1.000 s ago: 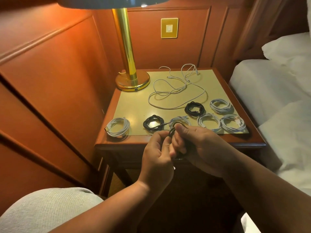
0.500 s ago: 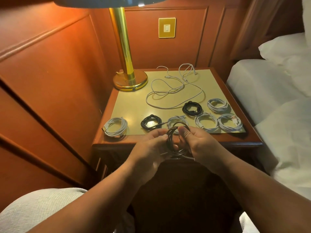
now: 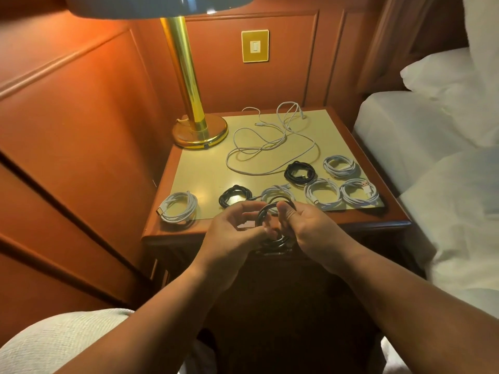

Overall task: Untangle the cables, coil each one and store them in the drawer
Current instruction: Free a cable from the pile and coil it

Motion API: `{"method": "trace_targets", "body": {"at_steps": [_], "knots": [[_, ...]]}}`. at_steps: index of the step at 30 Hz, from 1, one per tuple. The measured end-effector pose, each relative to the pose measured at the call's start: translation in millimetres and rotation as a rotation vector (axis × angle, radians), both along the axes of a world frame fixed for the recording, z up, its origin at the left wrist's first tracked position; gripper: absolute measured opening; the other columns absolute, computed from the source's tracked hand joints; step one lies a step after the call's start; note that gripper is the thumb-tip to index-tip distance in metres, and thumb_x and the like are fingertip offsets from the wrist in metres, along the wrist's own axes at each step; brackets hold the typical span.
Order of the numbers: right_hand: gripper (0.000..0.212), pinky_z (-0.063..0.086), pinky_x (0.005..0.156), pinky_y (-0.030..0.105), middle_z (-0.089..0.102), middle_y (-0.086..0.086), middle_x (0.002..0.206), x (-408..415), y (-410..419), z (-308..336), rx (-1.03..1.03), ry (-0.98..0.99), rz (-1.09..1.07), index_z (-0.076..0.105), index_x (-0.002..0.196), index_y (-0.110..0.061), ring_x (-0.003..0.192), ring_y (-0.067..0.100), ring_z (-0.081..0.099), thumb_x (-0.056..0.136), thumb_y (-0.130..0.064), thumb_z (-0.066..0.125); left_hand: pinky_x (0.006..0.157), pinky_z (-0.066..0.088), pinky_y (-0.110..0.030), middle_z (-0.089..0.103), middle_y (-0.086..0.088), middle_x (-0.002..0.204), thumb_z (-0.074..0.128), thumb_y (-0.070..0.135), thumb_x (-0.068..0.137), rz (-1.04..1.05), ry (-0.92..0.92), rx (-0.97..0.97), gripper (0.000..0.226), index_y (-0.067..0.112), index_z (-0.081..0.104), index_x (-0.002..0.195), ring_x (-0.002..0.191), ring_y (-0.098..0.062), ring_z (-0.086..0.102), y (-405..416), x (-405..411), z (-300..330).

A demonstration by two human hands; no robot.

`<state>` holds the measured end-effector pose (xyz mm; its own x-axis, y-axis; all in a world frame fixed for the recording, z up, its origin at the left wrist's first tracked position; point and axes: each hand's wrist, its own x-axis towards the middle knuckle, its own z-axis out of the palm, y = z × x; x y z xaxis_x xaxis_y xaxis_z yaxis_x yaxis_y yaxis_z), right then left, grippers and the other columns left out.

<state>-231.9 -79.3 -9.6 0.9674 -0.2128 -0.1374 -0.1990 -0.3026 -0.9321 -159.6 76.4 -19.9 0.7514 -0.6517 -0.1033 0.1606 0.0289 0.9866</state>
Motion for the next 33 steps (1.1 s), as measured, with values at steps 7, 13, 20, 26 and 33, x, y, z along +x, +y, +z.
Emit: {"method": "trace_targets", "body": {"at_steps": [7,13,20,26,33], "knots": [[0.034,0.048,0.068,0.042,0.065,0.002,0.077,-8.0,3.4,-6.8,-0.382,-0.109,-0.035,0.063,0.098,-0.016,0.070,0.017,0.059,0.105,-0.038,0.037,0.093,0.054,-0.021,0.065,0.009,0.122,0.064,0.007,0.094,0.031,-0.766,0.371,0.042,0.029,0.062,0.131,0.109,-0.007,0.064,5.3,4.9,-8.1],[0.033,0.038,0.063,0.028,0.060,-0.002,0.074,-3.8,-11.8,-6.0,-0.304,-0.053,-0.124,0.061,0.095,-0.017,0.065,0.005,0.054,0.105,-0.038,0.038,0.078,0.059,-0.035,0.055,-0.003,0.071,0.050,0.007,0.102,0.055,0.136,0.012,0.022,0.013,0.063,0.118,0.066,-0.021,0.061,0.0,5.6,7.4],[0.046,0.035,0.064,0.034,0.040,-0.005,0.059,0.8,-18.9,-2.4,0.370,0.020,-0.086,0.043,0.068,-0.017,0.056,0.012,0.040,0.105,-0.042,0.031,0.056,0.045,-0.035,0.051,0.000,0.065,0.049,0.017,0.103,0.032,-0.171,0.231,0.014,0.017,0.062,0.109,0.056,-0.017,0.047,0.6,12.1,-3.7],[0.043,0.036,0.067,0.034,0.034,0.001,0.060,-2.9,-10.8,-3.1,0.959,-0.031,-0.062,0.041,0.067,-0.015,0.056,0.016,0.045,0.100,-0.042,0.034,0.081,0.058,-0.042,0.073,-0.010,0.092,0.065,0.027,0.096,0.147,-0.203,0.147,0.010,0.021,0.073,0.094,0.089,-0.027,0.070,-2.5,0.9,-12.0],[0.038,0.044,0.079,0.036,0.045,0.004,0.065,-1.4,7.6,-11.5,0.874,-0.021,-0.057,0.041,0.075,-0.011,0.063,0.017,0.051,0.093,-0.044,0.037,0.087,0.053,-0.035,0.076,-0.013,0.100,0.068,0.035,0.080,0.152,0.203,-0.055,0.029,0.011,0.080,0.090,0.100,-0.023,0.071,-6.4,-10.9,-9.7]]}}
